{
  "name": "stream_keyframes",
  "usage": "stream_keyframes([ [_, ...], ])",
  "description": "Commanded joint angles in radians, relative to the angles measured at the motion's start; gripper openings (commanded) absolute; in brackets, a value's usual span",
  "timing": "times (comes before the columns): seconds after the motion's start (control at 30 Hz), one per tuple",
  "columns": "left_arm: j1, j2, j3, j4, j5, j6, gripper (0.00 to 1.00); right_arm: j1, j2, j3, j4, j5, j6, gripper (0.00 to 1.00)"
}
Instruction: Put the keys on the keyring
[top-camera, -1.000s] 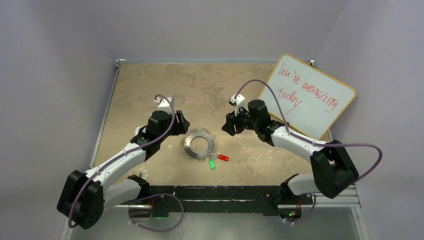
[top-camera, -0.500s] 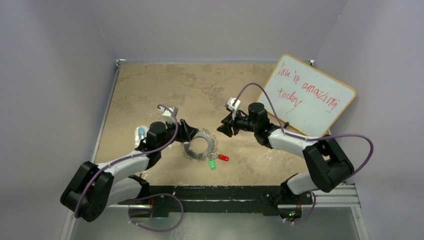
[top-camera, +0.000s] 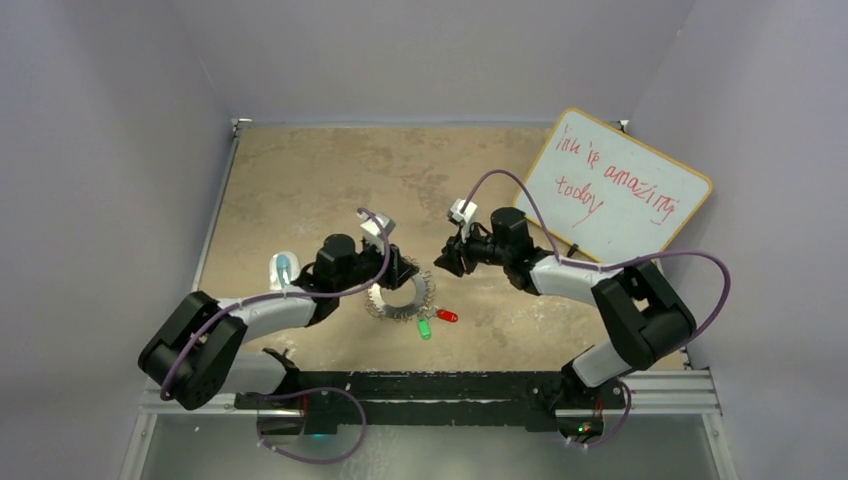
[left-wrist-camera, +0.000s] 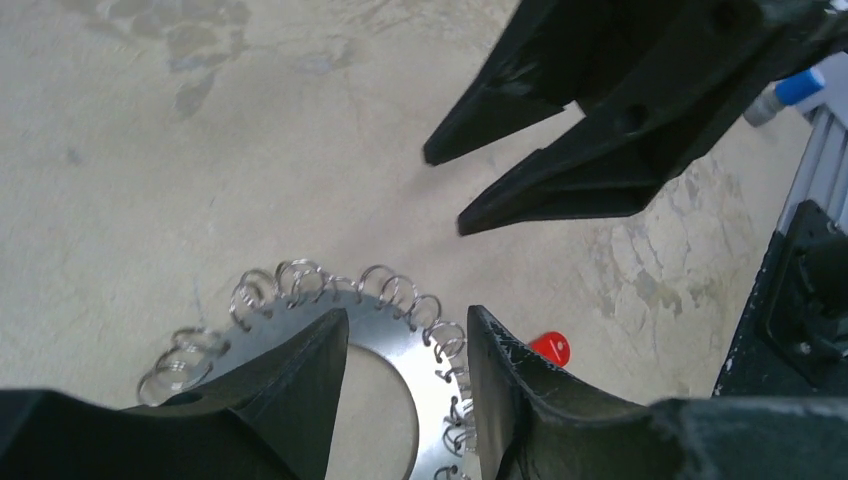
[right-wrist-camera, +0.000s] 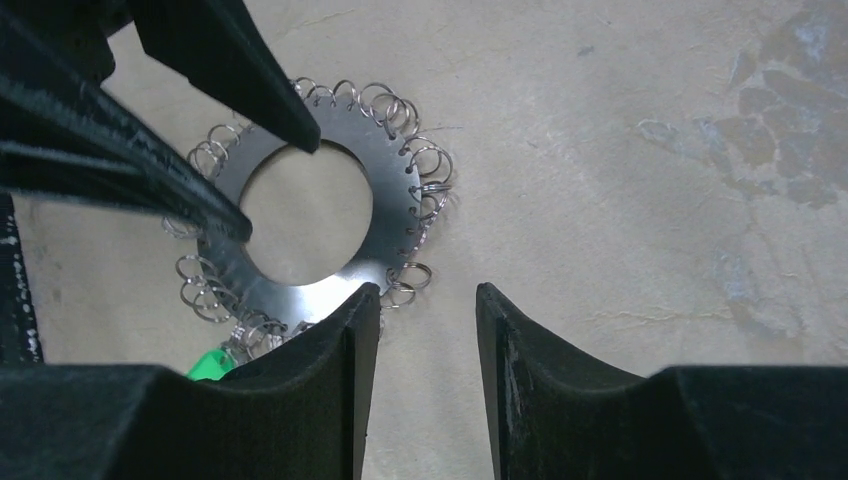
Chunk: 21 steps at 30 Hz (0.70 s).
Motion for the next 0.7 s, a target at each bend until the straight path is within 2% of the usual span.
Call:
stream_keyframes([
  [0.0, -0.085, 0.050, 0.127, -0.061, -0.043, 0.188, 0.43, -0.001, 0.024, 0.038, 0.046, 0.000, 0.112, 0.43],
  [0.13, -0.126, 0.123, 0.229, -0.168, -0.099, 0.246, 0.39, -0.001, 0.042, 0.050, 0.044, 0.027, 0.227, 0.44],
  [0.3, -0.172, 0.186, 0.283, -0.211, -0.148, 0.303, 0.36, -0.013, 0.064, 0.062, 0.022, 0.019, 0.353, 0.45],
  [0.4, -0.212, 0.232, 0.358, -0.326, -0.220, 0.350, 0.36, -0.044, 0.087, 0.056, 0.013, -0.002, 0.449, 0.45],
  [0.5, -0.234, 0.277, 0.421, -0.409, -0.274, 0.343, 0.35, -0.078, 0.118, 0.056, -0.047, 0.018, 0.503, 0.42],
  [0.67, -0.274, 0.328, 0.509, -0.498, -0.376, 0.316, 0.35, -0.134, 0.119, 0.004, -0.049, 0.017, 0.536, 0.41],
])
